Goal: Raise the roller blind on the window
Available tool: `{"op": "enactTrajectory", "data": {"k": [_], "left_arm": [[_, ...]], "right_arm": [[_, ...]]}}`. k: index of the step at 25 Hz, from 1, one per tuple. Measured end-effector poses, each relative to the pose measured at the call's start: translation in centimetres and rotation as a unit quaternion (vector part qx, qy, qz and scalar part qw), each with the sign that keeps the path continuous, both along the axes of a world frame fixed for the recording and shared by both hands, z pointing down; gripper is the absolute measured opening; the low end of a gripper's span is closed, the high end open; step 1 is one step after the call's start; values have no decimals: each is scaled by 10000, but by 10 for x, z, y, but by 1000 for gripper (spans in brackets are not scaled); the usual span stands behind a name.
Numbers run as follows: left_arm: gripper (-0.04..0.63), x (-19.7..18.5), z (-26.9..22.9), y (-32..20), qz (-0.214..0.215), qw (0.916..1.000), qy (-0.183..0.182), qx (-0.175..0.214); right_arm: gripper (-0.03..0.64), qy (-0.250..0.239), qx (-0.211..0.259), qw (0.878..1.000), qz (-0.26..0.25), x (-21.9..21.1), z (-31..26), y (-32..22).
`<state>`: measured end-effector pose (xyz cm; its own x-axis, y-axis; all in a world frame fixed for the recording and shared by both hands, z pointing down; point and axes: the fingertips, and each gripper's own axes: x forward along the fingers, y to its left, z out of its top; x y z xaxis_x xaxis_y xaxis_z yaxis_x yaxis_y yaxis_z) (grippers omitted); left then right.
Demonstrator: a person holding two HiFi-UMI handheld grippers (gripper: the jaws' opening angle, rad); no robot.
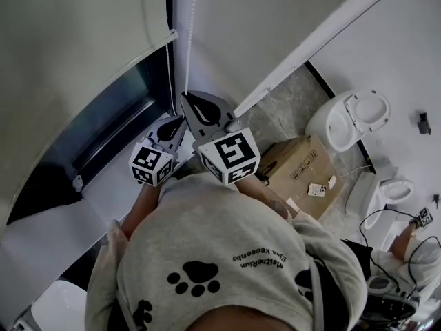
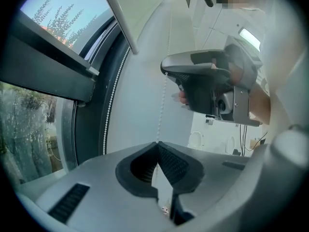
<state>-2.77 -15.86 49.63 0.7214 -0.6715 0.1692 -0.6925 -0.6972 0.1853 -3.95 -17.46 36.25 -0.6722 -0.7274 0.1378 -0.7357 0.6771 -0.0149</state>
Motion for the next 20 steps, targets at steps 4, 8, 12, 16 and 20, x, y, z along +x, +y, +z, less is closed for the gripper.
{"op": "enactTrajectory", "data": {"k": [4, 8, 12, 16, 20], "left_arm": [[11, -4, -1, -1, -164, 9998, 14, 93], [54, -5, -6, 1, -128, 9999, 103, 34], [128, -11, -35, 10, -40, 9990, 451, 66], [100, -22, -83, 8, 64, 9964, 809, 264], [87, -26, -134, 8, 158, 9958, 570, 693]], "right_arm": [[11, -29, 13, 10000, 2, 1, -1, 1], [11, -42, 30, 10000, -19, 1, 1, 2], [11, -56, 42, 10000, -55, 0, 1, 5], [11, -80, 29, 9999, -95, -1, 1, 4], [11, -120, 4, 9999, -112, -1, 0, 4]]}}
